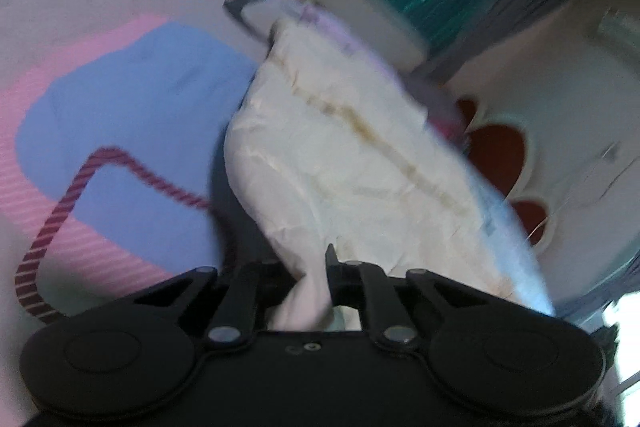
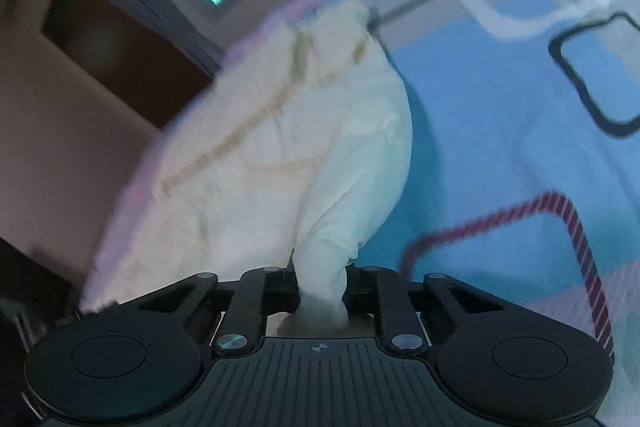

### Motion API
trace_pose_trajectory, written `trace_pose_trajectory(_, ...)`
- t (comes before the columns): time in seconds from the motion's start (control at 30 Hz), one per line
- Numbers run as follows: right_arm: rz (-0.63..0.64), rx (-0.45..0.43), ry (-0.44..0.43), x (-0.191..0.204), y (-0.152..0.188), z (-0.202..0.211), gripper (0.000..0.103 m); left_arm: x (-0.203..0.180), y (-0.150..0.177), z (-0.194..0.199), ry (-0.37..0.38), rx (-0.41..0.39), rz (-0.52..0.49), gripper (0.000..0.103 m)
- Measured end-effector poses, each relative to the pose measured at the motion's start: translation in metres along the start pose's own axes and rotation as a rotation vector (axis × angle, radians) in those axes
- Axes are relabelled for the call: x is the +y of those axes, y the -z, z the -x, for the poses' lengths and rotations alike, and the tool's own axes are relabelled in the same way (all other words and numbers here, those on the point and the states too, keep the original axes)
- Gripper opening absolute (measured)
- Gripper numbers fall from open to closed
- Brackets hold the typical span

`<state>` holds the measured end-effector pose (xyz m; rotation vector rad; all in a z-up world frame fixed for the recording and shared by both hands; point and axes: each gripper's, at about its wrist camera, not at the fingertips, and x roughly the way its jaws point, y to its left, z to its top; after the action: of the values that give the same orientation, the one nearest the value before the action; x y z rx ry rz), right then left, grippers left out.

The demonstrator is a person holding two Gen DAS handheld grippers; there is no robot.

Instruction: Fold large clothes

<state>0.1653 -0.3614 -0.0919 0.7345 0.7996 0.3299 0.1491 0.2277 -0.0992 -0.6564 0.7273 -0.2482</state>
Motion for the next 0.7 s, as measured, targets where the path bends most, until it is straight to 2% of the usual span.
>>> trace_pose_trajectory(0.07, -0.020, -0.006, -0.008, -0.003, -0.003, -0.001, 0.016, 0.000, -0.001, 0.001, -0.025, -0.006, 0.000, 0.009)
trace_pose_trajectory(0.17, -0.030, 0.014, -0.007, -0.003, -0.008, -0.006, 0.016, -0.009, 0.000, -0.013, -0.145, 0.061, -0.053, 0.009)
trace_pose_trajectory(0.3, -0.038, -0.039, -0.047, 0.007, -0.024, 0.005, 0.016, -0.024, -0.007, 0.006, -0.072, -0.061, -0.018, 0.008)
trace_pose_trajectory(0.47, -0.060, -0.112, -0.113, 0.021, -0.068, 0.006, 0.016, -0.044, -0.042, 0.019, 0.010, -0.195, -0.004, 0.008)
trace_pose_trajectory(0.57, -0.069, -0.149, -0.148, 0.031, -0.103, -0.004, 0.016, -0.063, -0.077, 0.004, 0.049, -0.226, -0.025, 0.008)
trace_pose_trajectory(0.7, -0.093, -0.180, -0.173, 0.042, -0.160, -0.031, 0.016, -0.085, -0.124, -0.031, 0.054, -0.245, -0.064, 0.008)
